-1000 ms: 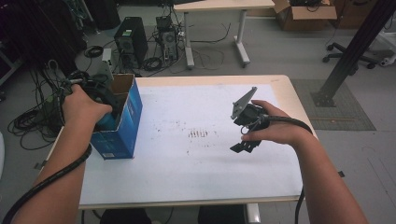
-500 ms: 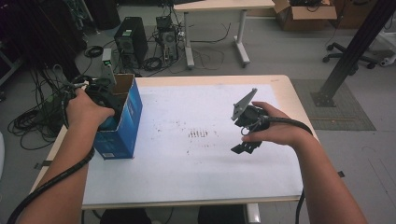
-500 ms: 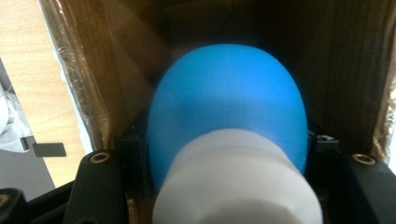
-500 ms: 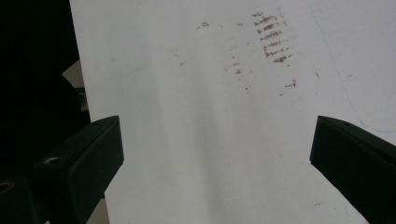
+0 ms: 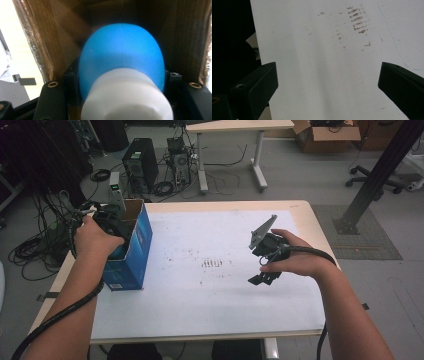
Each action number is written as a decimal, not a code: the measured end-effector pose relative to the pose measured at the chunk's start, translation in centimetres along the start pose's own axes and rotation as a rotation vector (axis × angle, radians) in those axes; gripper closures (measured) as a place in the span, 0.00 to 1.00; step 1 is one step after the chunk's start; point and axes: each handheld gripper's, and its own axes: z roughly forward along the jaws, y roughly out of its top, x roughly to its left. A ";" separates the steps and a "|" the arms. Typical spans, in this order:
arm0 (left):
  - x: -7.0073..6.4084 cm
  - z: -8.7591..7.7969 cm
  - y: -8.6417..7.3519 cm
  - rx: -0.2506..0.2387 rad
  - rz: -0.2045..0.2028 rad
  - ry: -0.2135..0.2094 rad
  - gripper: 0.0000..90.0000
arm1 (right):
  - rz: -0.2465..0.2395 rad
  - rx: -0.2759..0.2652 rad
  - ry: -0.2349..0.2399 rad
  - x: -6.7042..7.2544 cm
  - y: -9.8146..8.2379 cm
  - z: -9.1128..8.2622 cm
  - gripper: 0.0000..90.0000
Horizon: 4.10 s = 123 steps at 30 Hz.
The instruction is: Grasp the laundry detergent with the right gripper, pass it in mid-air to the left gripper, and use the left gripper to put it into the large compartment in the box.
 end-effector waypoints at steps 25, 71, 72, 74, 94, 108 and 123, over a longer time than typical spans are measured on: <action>-0.2 -1.0 -0.2 0.028 0.012 0.004 0.32 | 0.016 -0.019 0.001 0.0 -0.9 -0.3 0.03; -1.4 -7.8 -2.2 -0.060 0.126 0.025 0.04 | 0.013 -0.028 -0.005 1.4 -0.5 -1.2 0.03; -1.6 -7.9 -2.3 -0.059 0.139 0.026 0.03 | 0.013 -0.029 -0.006 1.4 -0.5 -1.2 0.03; -2.2 -8.3 -2.3 -0.058 0.168 0.029 0.02 | 0.011 -0.031 -0.008 1.5 -0.5 -1.3 0.03; -10.0 -12.5 -4.3 -0.107 0.638 0.014 0.00 | -0.013 -0.024 -0.008 1.5 0.4 -1.4 0.03; -13.1 -10.9 -6.1 -0.096 0.868 0.028 0.00 | -0.050 0.003 0.006 1.7 2.1 -0.8 0.03; -16.2 -8.0 -7.8 -0.047 1.100 0.034 0.00 | -0.080 0.066 0.027 2.0 2.9 -0.5 0.03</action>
